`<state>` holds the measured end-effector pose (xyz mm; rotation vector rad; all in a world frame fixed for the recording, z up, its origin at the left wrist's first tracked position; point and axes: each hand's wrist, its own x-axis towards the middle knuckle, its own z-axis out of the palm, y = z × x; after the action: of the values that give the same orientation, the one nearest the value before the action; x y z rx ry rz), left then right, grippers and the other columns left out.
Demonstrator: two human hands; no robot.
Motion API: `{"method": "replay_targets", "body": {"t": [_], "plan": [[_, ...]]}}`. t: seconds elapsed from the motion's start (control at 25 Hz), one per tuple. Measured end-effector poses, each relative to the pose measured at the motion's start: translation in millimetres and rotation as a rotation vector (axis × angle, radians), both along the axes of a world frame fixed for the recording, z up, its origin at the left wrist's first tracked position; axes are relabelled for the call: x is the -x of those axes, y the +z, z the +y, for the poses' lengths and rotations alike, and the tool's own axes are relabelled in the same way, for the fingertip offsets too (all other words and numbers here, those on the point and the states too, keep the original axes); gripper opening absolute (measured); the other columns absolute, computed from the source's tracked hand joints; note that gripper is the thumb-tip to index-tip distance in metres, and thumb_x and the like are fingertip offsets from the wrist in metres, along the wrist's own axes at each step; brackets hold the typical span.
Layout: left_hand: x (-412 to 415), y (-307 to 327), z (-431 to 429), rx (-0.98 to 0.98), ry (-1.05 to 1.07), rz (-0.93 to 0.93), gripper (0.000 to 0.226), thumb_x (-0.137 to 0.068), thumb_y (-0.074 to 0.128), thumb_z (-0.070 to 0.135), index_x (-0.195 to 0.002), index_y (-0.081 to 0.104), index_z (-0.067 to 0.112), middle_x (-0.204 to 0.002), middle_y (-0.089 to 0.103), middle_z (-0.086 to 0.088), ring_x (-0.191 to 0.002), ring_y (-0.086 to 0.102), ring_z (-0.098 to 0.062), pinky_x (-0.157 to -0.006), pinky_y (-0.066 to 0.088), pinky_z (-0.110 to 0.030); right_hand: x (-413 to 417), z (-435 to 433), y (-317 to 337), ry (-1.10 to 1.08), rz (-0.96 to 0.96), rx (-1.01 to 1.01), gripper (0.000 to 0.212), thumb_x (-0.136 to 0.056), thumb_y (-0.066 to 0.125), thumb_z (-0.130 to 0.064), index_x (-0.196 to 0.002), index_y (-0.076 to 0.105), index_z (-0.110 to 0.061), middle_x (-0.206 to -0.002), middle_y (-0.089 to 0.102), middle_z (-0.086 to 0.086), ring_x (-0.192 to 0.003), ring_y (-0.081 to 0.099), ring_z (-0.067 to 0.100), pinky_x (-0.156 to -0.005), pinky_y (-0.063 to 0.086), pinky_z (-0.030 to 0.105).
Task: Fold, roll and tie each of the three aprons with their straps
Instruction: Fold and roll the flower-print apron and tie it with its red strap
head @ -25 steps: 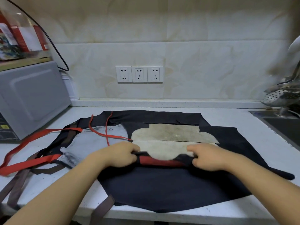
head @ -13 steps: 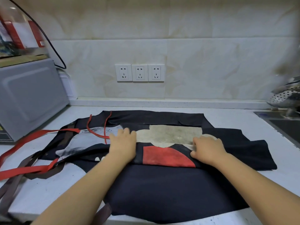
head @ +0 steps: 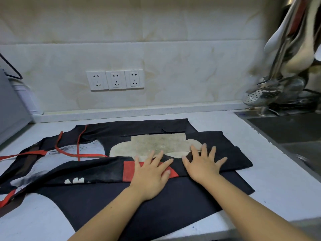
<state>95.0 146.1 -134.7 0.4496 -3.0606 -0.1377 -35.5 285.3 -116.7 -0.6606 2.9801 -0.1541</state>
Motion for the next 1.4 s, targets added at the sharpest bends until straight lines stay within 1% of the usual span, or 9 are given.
{"method": "replay_targets", "body": {"t": [0.16, 0.36, 0.56, 0.72, 0.84, 0.96, 1.08, 1.24, 1.4], "plan": [[2.8, -2.1, -0.1, 0.014, 0.002, 0.013, 0.074, -0.079, -0.012, 0.063, -0.148, 0.012, 0.053, -0.163, -0.004, 0.015, -0.150, -0.009, -0.015, -0.113, -0.005, -0.065, 33.7, 43.9, -4.6, -0.186, -0.102, -0.024, 0.089, -0.081, 0.006, -0.082, -0.154, -0.005, -0.030, -0.161, -0.012, 0.013, -0.146, -0.015, 0.038, -0.113, -0.009, 0.062], [1.6, -2.5, 2.5, 0.006, -0.007, 0.025, 0.068, -0.083, -0.008, 0.062, -0.148, 0.011, 0.053, -0.161, -0.014, 0.018, -0.150, -0.011, -0.016, -0.113, -0.006, -0.065, 32.4, 46.6, 1.0, -0.255, -0.049, -0.027, 0.077, -0.094, 0.010, -0.064, -0.155, 0.002, -0.019, -0.160, -0.006, 0.018, -0.146, -0.011, 0.039, -0.116, -0.005, 0.057], [-1.3, 4.2, 3.0, -0.143, -0.007, 0.118, 0.049, -0.102, 0.030, 0.044, -0.150, 0.026, 0.039, -0.162, 0.012, 0.015, -0.150, 0.001, -0.010, -0.119, -0.002, -0.054, -35.5, -26.2, 2.4, 0.261, -0.103, 0.175, 0.055, -0.102, 0.009, -0.044, -0.155, 0.007, -0.027, -0.163, -0.003, 0.002, -0.148, -0.013, 0.025, -0.118, -0.006, 0.052], [-39.4, 6.5, -21.1, -0.091, 0.025, 0.154, 0.048, -0.103, 0.034, 0.038, -0.150, 0.031, 0.031, -0.160, 0.020, 0.015, -0.148, 0.010, -0.004, -0.122, 0.000, -0.040, -44.8, -35.3, -8.6, 0.236, -0.085, 0.002, 0.057, -0.099, 0.006, -0.054, -0.153, -0.001, -0.038, -0.162, -0.012, -0.001, -0.146, -0.019, 0.030, -0.113, -0.013, 0.061], [-82.6, 7.8, -51.3, -0.237, 0.093, 0.253, 0.043, -0.103, 0.039, 0.028, -0.146, 0.042, 0.027, -0.156, 0.032, 0.012, -0.147, 0.018, -0.005, -0.121, 0.004, -0.028, -59.1, -57.0, 3.2, 0.194, -0.058, -0.095, 0.056, -0.101, 0.014, -0.038, -0.154, -0.002, -0.028, -0.162, -0.012, 0.006, -0.146, -0.018, 0.036, -0.112, -0.011, 0.063], [-97.3, 15.1, -62.9, -0.373, 0.188, 0.418, 0.038, -0.098, 0.045, 0.013, -0.133, 0.058, 0.022, -0.137, 0.056, 0.007, -0.132, 0.043, -0.009, -0.109, 0.023, -0.013, -93.1, -97.8, 13.4, 0.489, 0.077, 0.028, 0.057, -0.100, 0.026, -0.025, -0.154, 0.008, -0.022, -0.162, -0.001, 0.006, -0.148, -0.008, 0.031, -0.117, -0.003, 0.055], [-118.2, 20.4, -72.6, -0.275, 0.364, 0.494, 0.034, -0.094, 0.046, 0.013, -0.118, 0.065, 0.026, -0.113, 0.065, 0.008, -0.108, 0.052, -0.015, -0.095, 0.040, -0.026, -129.9, -138.5, 9.7, 0.768, 0.032, 0.118, 0.052, -0.103, 0.023, -0.036, -0.153, 0.012, -0.031, -0.163, 0.003, 0.000, -0.149, -0.003, 0.024, -0.119, 0.002, 0.051], [-161.6, 17.7, -105.0, -0.065, 0.696, 0.464, 0.028, -0.091, 0.051, 0.027, -0.118, 0.058, 0.031, -0.112, 0.058, 0.006, -0.109, 0.049, -0.019, -0.088, 0.044, -0.038, -138.2, -149.8, -12.4, 0.761, 0.040, 0.062, 0.067, -0.090, 0.000, -0.058, -0.153, 0.007, -0.036, -0.163, -0.002, -0.006, -0.149, -0.006, 0.018, -0.118, -0.004, 0.054], [-196.8, 12.8, -145.8, 0.039, 0.864, 0.600, 0.035, -0.084, 0.061, 0.017, -0.119, 0.061, 0.020, -0.116, 0.056, -0.006, -0.110, 0.046, -0.030, -0.090, 0.041, -0.043, -139.3, -149.6, -15.9, 0.753, 0.075, 0.059, 0.056, -0.100, 0.014, -0.052, -0.153, 0.007, -0.037, -0.162, -0.003, -0.007, -0.149, -0.006, 0.016, -0.118, -0.004, 0.052]]}}
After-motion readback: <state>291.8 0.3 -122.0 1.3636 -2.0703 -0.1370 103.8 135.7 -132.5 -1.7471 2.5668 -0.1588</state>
